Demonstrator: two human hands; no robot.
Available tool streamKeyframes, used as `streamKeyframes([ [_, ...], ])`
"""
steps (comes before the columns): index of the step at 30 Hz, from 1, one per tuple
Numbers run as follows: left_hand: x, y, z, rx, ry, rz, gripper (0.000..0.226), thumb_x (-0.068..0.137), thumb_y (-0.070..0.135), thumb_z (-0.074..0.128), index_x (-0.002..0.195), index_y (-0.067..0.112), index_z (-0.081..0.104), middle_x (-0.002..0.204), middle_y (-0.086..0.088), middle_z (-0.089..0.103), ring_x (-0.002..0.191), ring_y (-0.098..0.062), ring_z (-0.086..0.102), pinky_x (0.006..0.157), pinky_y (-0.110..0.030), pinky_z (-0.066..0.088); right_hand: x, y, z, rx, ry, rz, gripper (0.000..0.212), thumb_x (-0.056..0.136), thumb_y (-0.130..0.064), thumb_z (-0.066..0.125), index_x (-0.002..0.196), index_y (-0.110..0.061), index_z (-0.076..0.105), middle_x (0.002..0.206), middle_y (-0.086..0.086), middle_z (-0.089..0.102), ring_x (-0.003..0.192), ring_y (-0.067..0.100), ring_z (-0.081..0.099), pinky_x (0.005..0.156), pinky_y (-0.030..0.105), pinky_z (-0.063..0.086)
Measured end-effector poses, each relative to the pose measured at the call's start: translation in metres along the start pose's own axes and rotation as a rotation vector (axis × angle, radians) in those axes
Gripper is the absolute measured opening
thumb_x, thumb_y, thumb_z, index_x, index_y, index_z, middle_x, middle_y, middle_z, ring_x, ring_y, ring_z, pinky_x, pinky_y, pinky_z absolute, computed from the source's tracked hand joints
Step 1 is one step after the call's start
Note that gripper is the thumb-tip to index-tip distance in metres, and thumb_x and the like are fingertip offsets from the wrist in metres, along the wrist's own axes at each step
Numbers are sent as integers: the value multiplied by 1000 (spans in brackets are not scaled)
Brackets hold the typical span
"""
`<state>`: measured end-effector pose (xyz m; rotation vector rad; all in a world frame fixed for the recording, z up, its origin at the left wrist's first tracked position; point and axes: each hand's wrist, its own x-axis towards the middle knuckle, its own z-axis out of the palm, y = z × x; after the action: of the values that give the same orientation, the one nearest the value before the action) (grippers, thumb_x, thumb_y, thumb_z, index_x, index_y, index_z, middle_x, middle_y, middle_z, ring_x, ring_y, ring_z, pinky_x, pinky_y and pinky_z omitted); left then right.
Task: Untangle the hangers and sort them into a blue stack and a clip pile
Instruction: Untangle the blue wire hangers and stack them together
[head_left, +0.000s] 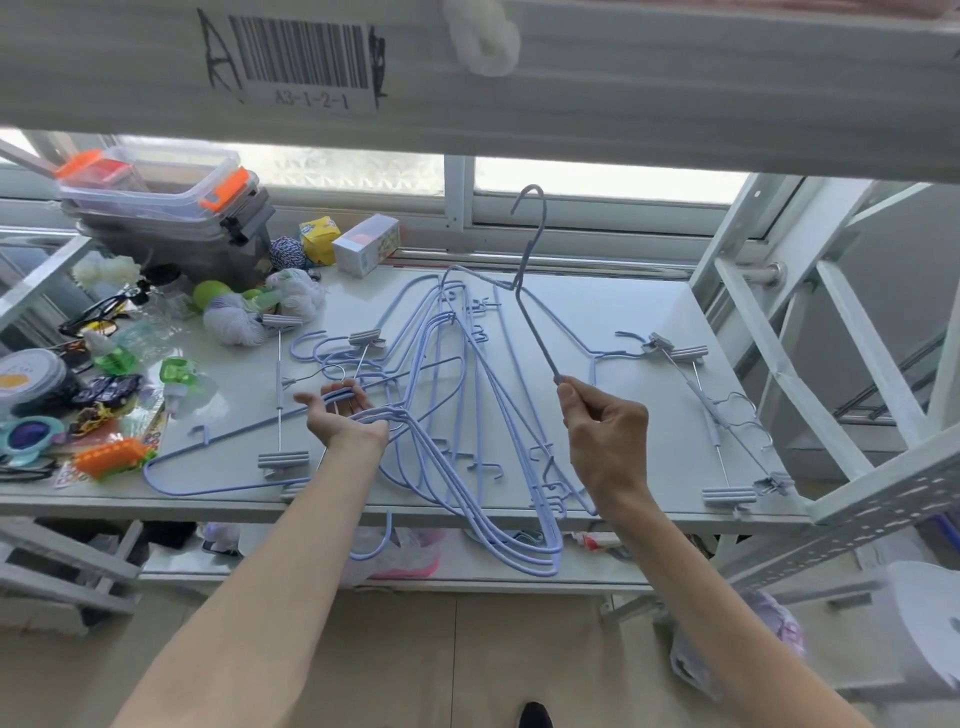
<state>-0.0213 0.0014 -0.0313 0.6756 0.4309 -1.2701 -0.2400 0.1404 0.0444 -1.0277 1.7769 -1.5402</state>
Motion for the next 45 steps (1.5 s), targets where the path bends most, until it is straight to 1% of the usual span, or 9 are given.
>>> streamKeyframes([
  [3, 2, 1, -1, 10, -15, 14, 47, 95, 46, 53, 58, 16, 54, 58, 3, 57, 56, -13, 58, 60, -17, 49, 0, 4, 1, 14, -60, 43, 22, 94, -16, 61, 108, -4, 72, 54, -11, 45, 47, 10, 32, 50, 21, 34],
  [11, 9, 1, -7, 3, 5, -12, 39, 98, 33, 49, 64, 16, 57, 70, 0, 61, 62, -15, 61, 63, -19, 50, 0, 10, -1, 67, -27, 25, 25, 93, -16, 62, 113, -5, 71, 48, -18, 54, 42, 1, 46, 55, 16, 37],
  [19, 6, 2, -11, -11, -13, -30, 41, 98, 36, 49, 62, 17, 55, 62, 4, 60, 56, -13, 63, 55, -18, 50, -14, 26, 2, -53, -8, -99, 23, 92, -12, 63, 111, -2, 71, 106, 1, 72, 98, -4, 66, 84, 11, 50],
  [25, 7, 6, -13, -13, 6, -19, 41, 99, 35, 46, 63, 17, 54, 58, 5, 59, 62, -13, 63, 56, -16, 49, -10, 11, 1, -20, 57, -102, 24, 93, -12, 62, 115, -2, 69, 92, -21, 70, 88, 20, 67, 72, 30, 56],
  [28, 6, 5, -10, -9, 7, -12, 42, 98, 40, 48, 63, 17, 55, 54, 5, 59, 57, -12, 62, 53, -16, 49, -10, 4, 3, -143, 74, -230, 23, 94, -12, 60, 114, -8, 71, 52, -26, 57, 42, 16, 53, 40, 23, 43],
  [30, 6, 3, -8, -3, 7, 1, 41, 98, 39, 50, 64, 17, 54, 52, 4, 59, 59, -12, 62, 53, -15, 49, -11, -2, 7, -299, 92, -409, 23, 94, -12, 60, 113, -12, 72, 51, -13, 44, 41, 8, 32, 42, 21, 31],
  [37, 4, -3, -5, 35, -11, 7, 41, 96, 41, 51, 64, 16, 54, 62, 4, 57, 64, -13, 60, 59, -16, 47, -23, -10, 40, -1106, -124, -630, 46, 51, 1, 77, 95, -9, 72, 55, 0, 58, 36, 27, 55, 42, 19, 21],
  [40, 4, -3, -5, 34, -18, 8, 39, 95, 41, 53, 65, 16, 55, 68, 3, 57, 65, -13, 59, 61, -17, 48, -33, 3, 53, -1216, -253, -611, 42, 41, 0, 76, 81, -12, 70, 49, -2, 55, 33, 23, 52, 41, 18, 18],
  [45, 6, 0, -7, 7, -32, 1, 36, 91, 45, 59, 70, 17, 60, 65, 5, 62, 64, -12, 62, 66, -18, 49, -50, 20, 63, -1139, -398, -562, 27, 60, 5, 64, 84, -8, 65, 53, 2, 58, 40, 27, 55, 43, 19, 1],
])
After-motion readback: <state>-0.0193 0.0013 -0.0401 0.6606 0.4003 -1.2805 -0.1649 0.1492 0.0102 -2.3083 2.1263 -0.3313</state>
